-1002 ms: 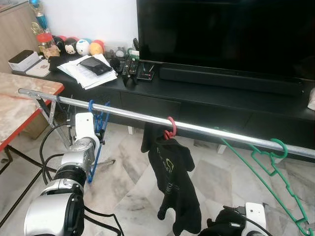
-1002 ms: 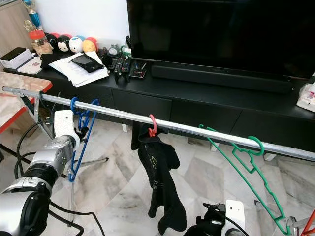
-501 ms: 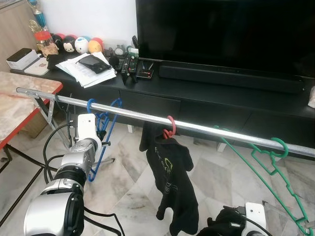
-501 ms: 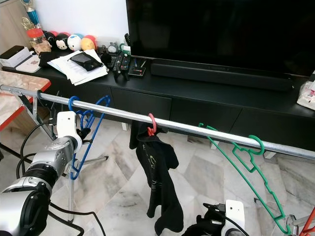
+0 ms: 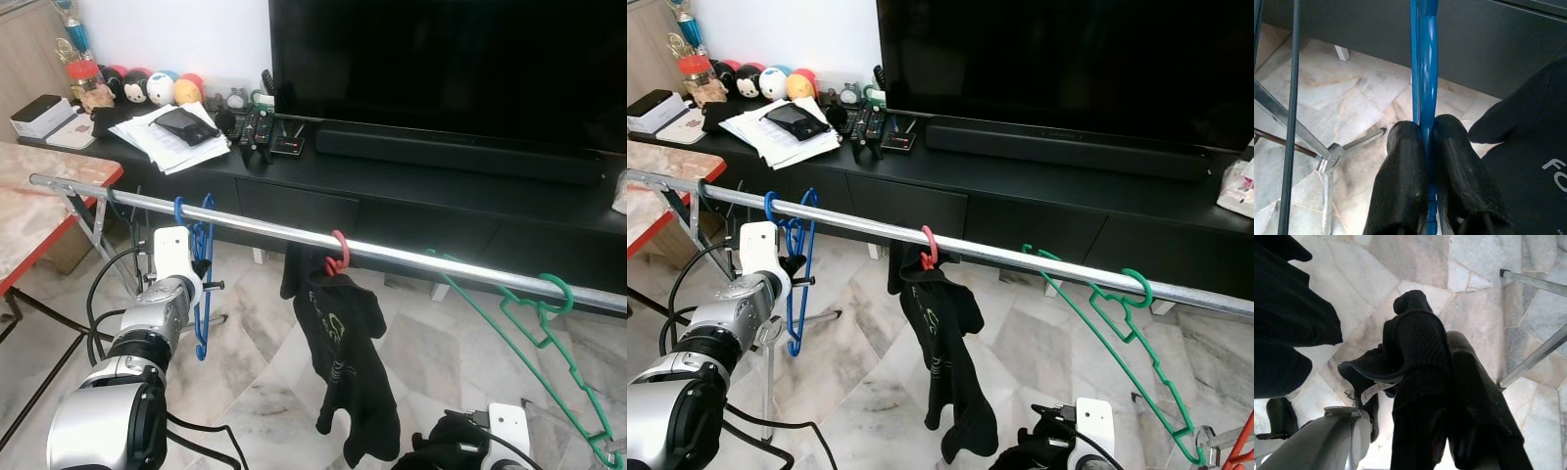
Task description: Hang hanger
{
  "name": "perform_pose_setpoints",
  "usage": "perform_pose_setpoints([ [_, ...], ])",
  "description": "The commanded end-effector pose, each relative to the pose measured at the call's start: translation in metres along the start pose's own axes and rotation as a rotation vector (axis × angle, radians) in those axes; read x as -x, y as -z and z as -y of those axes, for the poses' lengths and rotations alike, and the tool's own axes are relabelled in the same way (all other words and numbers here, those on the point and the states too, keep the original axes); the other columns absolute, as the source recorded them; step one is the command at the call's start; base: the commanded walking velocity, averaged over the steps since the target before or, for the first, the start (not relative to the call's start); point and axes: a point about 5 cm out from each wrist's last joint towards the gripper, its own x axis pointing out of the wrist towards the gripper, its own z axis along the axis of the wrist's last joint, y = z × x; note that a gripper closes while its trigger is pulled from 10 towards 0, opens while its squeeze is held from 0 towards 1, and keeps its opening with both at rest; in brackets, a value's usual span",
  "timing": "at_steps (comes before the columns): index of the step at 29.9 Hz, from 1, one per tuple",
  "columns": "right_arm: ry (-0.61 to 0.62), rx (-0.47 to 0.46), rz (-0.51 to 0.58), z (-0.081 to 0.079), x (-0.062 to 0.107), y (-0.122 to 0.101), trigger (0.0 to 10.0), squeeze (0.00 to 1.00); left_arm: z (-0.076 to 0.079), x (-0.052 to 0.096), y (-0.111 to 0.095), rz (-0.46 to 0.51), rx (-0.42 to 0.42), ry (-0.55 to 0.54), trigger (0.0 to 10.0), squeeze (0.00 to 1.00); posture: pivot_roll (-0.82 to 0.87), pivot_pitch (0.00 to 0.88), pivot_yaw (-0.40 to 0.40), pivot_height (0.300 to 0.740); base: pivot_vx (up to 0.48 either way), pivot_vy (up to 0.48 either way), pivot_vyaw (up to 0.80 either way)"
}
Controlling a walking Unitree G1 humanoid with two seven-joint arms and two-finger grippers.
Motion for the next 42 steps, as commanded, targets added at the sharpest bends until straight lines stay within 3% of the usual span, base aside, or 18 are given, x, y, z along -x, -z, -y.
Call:
perform_pose_setpoints([
  [1, 0.009, 0.001, 0.004, 0.003, 0.0, -0.002, 10.0, 0.0, -0.004, 0.0, 0.001, 0.002, -0.036, -0.016, 0.0, 0.0, -0.07, 0.034, -0.006, 0.74, 0.0, 0.0, 0.0],
  [5, 0.009, -0.001, 0.004, 0.003, 0.0, -0.002, 10.0, 0.0, -0.003, 0.002, -0.002, 0.071, -0.114, 0.02, 0.0, 0.0, -0.07, 0.034, -0.004, 0.74, 0.0, 0.0, 0.0],
  [8, 0.009, -0.002, 0.004, 0.003, 0.0, -0.002, 10.0, 0.0, -0.002, 0.006, -0.009, 0.159, -0.109, 0.071, 0.0, 0.0, -0.07, 0.034, -0.004, 0.74, 0.0, 0.0, 0.0],
  [9, 0.009, -0.002, 0.004, 0.003, 0.0, -0.002, 10.0, 0.0, -0.002, 0.007, -0.011, 0.181, -0.118, 0.082, 0.9, 0.0, -0.07, 0.034, -0.004, 0.74, 0.0, 0.0, 0.0],
  [10, 0.009, -0.002, 0.004, 0.003, 0.0, -0.002, 10.0, 0.0, -0.002, 0.007, -0.011, 0.181, -0.118, 0.082, 0.9, 0.0, -0.07, 0.034, -0.004, 0.74, 0.0, 0.0, 0.0],
  [11, 0.008, -0.001, 0.004, 0.003, 0.0, -0.002, 10.0, 0.0, -0.003, 0.01, -0.011, 0.206, -0.156, 0.099, 8.8, 0.0, -0.07, 0.034, -0.004, 0.74, 0.0, 0.0, 0.0],
  [12, 0.007, 0.0, 0.003, 0.003, 0.0, -0.002, 10.0, 0.0, -0.004, 0.011, -0.01, 0.211, -0.182, 0.106, 10.0, 0.0, -0.06, 0.035, -0.006, 0.74, 0.0, 0.0, 0.0],
  [18, 0.003, 0.001, 0.005, 0.003, 0.0, -0.003, 10.0, 0.0, -0.013, 0.02, 0.004, 0.231, -0.223, 0.137, 10.0, 0.0, -0.06, 0.039, -0.011, 0.74, 0.0, 0.0, 0.0],
  [23, -0.001, 0.003, 0.006, 0.003, 0.0, -0.003, 10.0, 0.0, -0.023, 0.033, 0.012, 0.274, -0.195, 0.161, 10.0, 0.0, -0.05, 0.039, -0.013, 0.74, 0.0, 0.0, 0.0],
  [30, 0.0, 0.002, 0.007, 0.003, 0.0, -0.003, 10.0, 0.0, -0.03, 0.049, 0.033, 0.26, -0.27, 0.196, 10.0, 0.0, -0.05, 0.039, -0.013, 0.74, 0.0, 0.0, 0.0],
  [33, 0.002, -0.002, 0.008, 0.003, -0.001, -0.004, 10.0, 0.0, -0.032, 0.057, 0.056, 0.206, -0.366, 0.23, 10.0, 0.0, -0.05, 0.039, -0.007, 0.74, 0.0, 0.0, 0.0],
  [37, 0.004, -0.006, 0.007, 0.003, -0.001, -0.004, 10.0, 0.0, -0.04, 0.062, 0.071, 0.158, -0.398, 0.22, 10.0, 0.0, -0.05, 0.038, -0.006, 0.74, 0.0, 0.0, 0.0],
  [42, 0.005, 0.0, 0.001, 0.003, -0.001, -0.004, 10.0, 0.0, -0.067, 0.061, 0.101, 0.009, -0.388, 0.058, 10.0, 0.0, -0.05, 0.036, -0.01, 0.74, 0.0, 0.0, 0.0],
])
